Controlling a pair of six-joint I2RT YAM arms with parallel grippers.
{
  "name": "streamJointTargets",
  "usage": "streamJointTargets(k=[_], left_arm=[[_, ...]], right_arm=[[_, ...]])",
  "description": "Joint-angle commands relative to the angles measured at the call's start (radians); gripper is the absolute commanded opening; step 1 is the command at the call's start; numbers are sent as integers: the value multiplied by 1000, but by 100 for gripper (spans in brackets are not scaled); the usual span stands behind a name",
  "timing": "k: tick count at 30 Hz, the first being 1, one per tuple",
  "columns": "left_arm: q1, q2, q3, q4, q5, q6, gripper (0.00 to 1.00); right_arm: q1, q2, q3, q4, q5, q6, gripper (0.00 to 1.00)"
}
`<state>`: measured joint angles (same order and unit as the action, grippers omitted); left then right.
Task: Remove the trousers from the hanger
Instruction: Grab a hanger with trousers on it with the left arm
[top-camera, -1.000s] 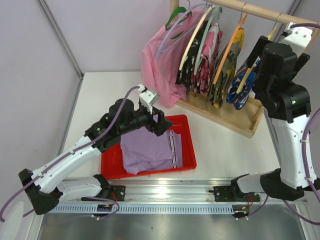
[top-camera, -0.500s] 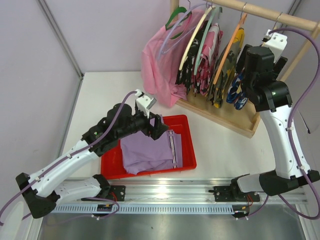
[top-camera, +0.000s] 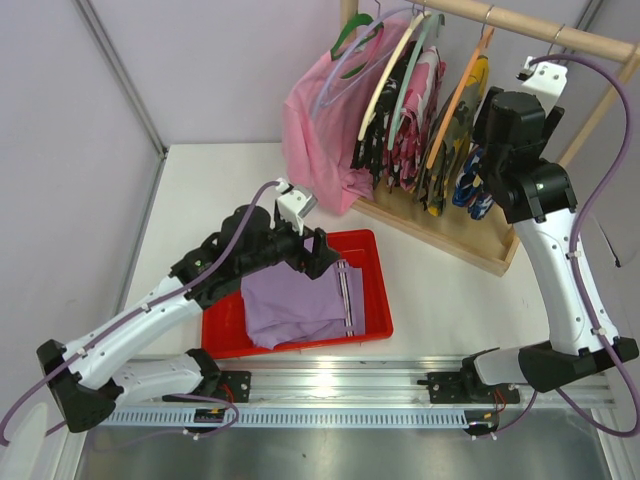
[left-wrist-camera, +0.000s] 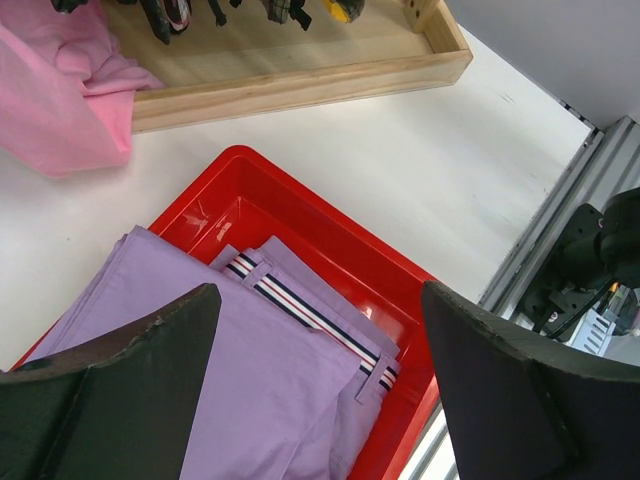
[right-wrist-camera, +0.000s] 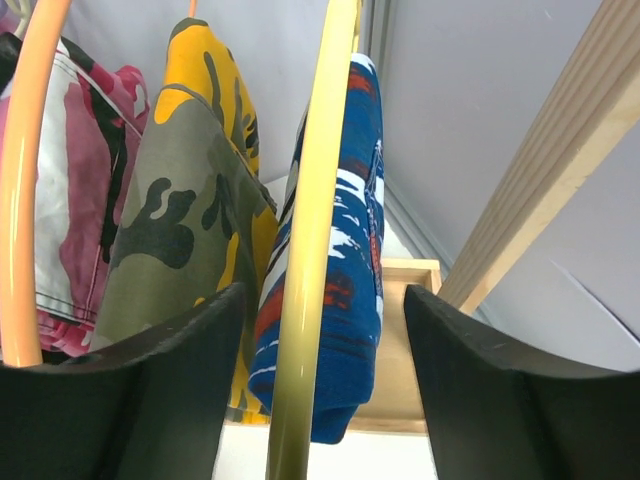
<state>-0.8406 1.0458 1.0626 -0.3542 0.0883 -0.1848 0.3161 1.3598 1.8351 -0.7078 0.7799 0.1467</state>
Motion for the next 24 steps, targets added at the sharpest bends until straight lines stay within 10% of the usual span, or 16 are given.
streamJointTargets(k=[1,18,24], left_arm=[[-5,5,46,26,-9,-22,87],[-5,13,92,12,-15,-47,87],[-5,23,135,46,-4,-48,87]], right_arm=[[-3,-25,-5,67,16,-33,68],[-3,-53,-66,80,10,-49,60],[-3,-96,-77,70,-8,-41,72]])
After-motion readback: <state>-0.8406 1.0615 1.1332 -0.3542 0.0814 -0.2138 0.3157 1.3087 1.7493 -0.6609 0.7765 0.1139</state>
